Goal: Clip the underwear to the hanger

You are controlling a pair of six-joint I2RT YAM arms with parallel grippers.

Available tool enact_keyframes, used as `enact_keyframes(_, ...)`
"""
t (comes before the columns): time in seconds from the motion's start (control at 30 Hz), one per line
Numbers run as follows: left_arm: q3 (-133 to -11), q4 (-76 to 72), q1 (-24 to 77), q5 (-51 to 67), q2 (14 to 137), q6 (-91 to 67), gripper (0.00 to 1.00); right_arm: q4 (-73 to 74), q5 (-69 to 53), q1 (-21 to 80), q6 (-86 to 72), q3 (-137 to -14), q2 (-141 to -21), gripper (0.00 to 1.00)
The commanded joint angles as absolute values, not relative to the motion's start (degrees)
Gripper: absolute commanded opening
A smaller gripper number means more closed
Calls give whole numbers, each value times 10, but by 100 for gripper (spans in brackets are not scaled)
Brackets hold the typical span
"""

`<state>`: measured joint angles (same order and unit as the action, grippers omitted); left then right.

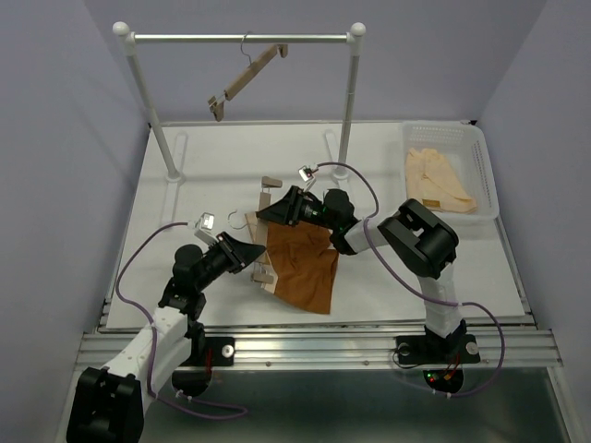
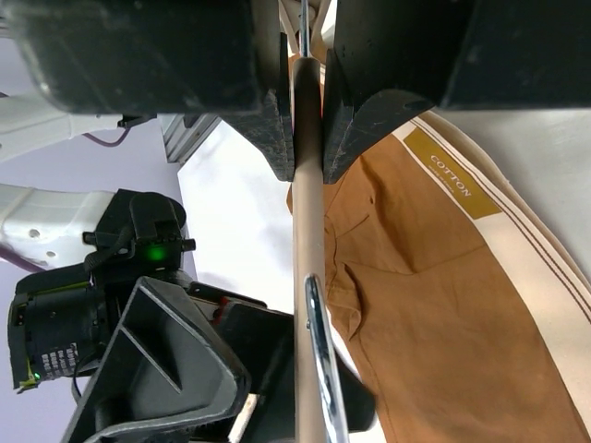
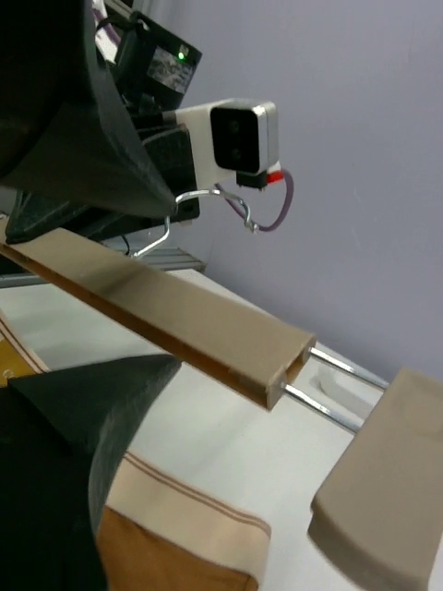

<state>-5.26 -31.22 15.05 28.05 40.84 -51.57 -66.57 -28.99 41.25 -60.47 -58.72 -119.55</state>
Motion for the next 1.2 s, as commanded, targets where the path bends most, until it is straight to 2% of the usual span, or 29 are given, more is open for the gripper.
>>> enact_keyframes(0.0, -53, -374, 155, 300, 411, -512, 0, -764, -311, 410, -628, -603, -1195, 62)
enact_keyframes(0.17, -66, -378, 155, 307, 417, -512, 0, -776, -329, 410, -662, -615, -1212, 58)
enact_keyframes(0.33, -69, -381, 155, 316, 417, -511, 0, -816, -342, 410, -695, -621, -1230, 40)
enact_keyframes(0.6, -71, -386, 156, 333, 409, -511, 0, -831, -345, 410, -704, -628, -1239, 37)
enact_keyframes(0.73, -69, -388, 156, 334, 410, -514, 0, -856, -347, 410, -722, -630, -1249, 21)
enact_keyframes(0.87, -74, -384, 156, 336, 412, -525, 0, -873, -342, 410, -733, -620, -1245, 11)
enact_keyframes(0.93, -80, -363, 156, 331, 414, -520, 6, -875, -334, 404, -734, -607, -1242, 1)
enact_keyframes(0.97, -86, -356, 156, 330, 413, -517, 8, -875, -331, 404, -734, -604, -1237, 1)
enact_keyframes(1.0, -89, -349, 156, 327, 411, -515, 16, -875, -329, 404, -736, -600, -1236, 1)
enact_keyframes(1.07, -93, -336, 156, 328, 410, -509, 24, -887, -329, 399, -739, -592, -1235, 1)
enact_keyframes(1.1, -98, -330, 156, 327, 409, -506, 32, -892, -325, 399, -744, -589, -1232, 1)
enact_keyframes(1.13, -102, -311, 156, 323, 407, -502, 49, -905, -326, 399, -745, -584, -1231, 1)
enact_keyframes(1.17, -108, -296, 156, 321, 404, -497, 57, -907, -326, 399, -747, -584, -1230, 1)
